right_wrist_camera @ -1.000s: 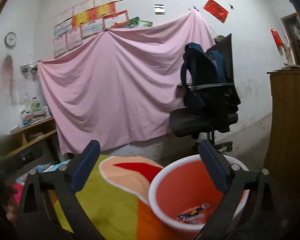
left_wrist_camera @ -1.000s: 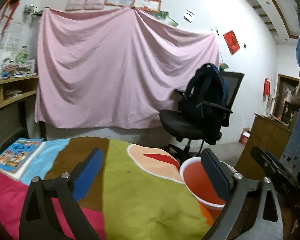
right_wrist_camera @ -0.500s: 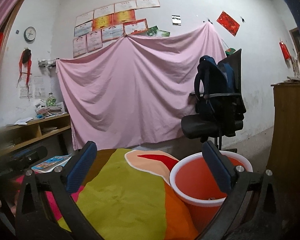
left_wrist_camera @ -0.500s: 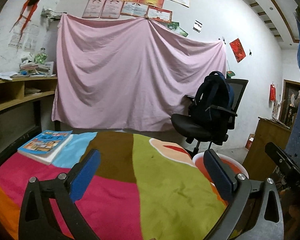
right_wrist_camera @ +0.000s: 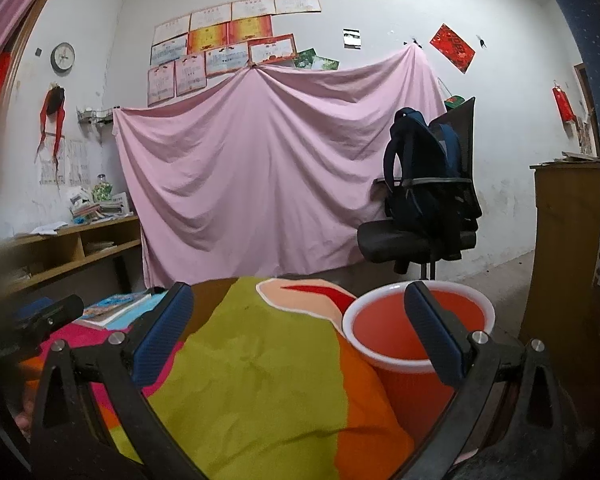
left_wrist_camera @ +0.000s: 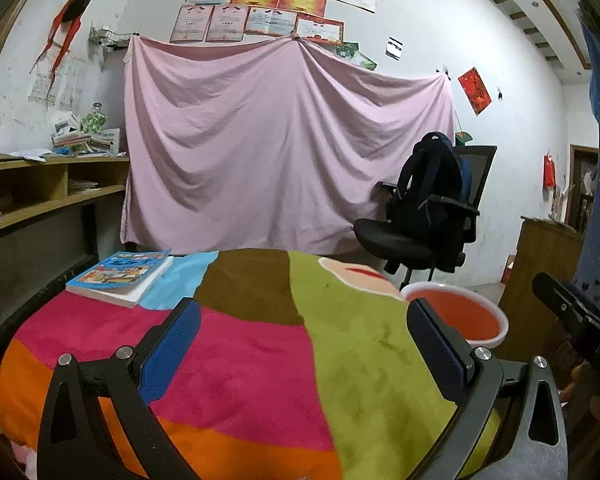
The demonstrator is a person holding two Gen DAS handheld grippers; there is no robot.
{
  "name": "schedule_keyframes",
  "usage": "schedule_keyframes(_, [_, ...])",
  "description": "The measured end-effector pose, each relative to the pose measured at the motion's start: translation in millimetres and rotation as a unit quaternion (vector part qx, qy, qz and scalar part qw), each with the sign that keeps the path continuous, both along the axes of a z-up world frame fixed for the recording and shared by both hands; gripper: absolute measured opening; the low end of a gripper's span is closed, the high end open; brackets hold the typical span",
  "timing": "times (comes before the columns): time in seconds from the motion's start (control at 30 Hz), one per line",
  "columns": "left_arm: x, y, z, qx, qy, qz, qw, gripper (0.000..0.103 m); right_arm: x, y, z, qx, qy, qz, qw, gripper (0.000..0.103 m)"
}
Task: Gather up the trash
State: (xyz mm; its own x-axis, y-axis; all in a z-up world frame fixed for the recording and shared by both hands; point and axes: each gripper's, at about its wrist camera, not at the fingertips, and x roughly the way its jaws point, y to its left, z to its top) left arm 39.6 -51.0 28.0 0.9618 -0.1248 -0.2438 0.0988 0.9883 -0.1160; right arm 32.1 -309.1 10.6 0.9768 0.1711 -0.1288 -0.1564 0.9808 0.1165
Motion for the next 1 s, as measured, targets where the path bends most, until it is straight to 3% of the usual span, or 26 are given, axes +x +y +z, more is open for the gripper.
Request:
schedule_keyframes(0.37, [-2, 11, -31, -0.016, 0.018, 0.028, 0.9993, 0.101, 3, 15, -28, -0.029, 0.023, 0.004, 0.999, 0.103])
schedule_keyframes(1.0, [-1, 8, -35, -0.007, 0.017, 0.033, 0.9993, 0.101, 9, 9, -33, -0.014, 0.038, -0.001, 0.999, 0.103])
